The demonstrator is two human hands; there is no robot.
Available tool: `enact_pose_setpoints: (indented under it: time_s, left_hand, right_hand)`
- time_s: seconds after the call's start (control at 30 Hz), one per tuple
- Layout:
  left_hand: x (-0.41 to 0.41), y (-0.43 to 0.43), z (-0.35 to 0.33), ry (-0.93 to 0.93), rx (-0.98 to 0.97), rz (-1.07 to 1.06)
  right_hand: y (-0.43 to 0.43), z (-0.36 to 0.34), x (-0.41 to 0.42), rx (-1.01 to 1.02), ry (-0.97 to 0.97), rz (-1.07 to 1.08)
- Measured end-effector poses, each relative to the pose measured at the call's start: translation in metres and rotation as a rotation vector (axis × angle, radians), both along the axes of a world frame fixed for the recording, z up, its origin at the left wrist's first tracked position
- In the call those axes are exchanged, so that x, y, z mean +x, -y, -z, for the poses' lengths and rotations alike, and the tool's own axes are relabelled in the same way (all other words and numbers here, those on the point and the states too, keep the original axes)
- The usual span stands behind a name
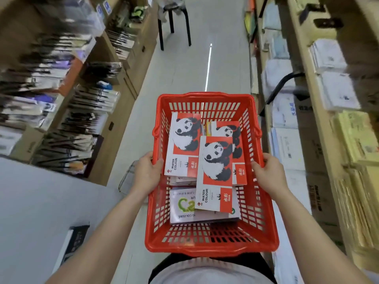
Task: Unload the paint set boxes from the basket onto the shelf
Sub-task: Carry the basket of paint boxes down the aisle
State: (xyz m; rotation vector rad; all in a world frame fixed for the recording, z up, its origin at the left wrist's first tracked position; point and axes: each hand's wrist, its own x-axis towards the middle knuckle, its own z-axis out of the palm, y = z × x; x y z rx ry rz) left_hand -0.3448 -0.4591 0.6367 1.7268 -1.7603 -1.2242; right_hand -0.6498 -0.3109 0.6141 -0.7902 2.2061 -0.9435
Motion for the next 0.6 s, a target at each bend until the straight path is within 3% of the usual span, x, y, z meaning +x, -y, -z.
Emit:
enact_pose_setpoints:
  time_s: [0.2, 0.6]
  left_hand:
    - [-0.084, 0.152, 0.009, 0.068, -0.048, -0.042]
    - [-0.244, 0.436, -0.021, -0.01, -0.054, -0.175]
  right_hand:
    - [0.163, 0.018, -0.094, -0.023, 0.029, -0.044]
    - [0.476, -0.024, -0.264, -0.09, 0.041, -0.161]
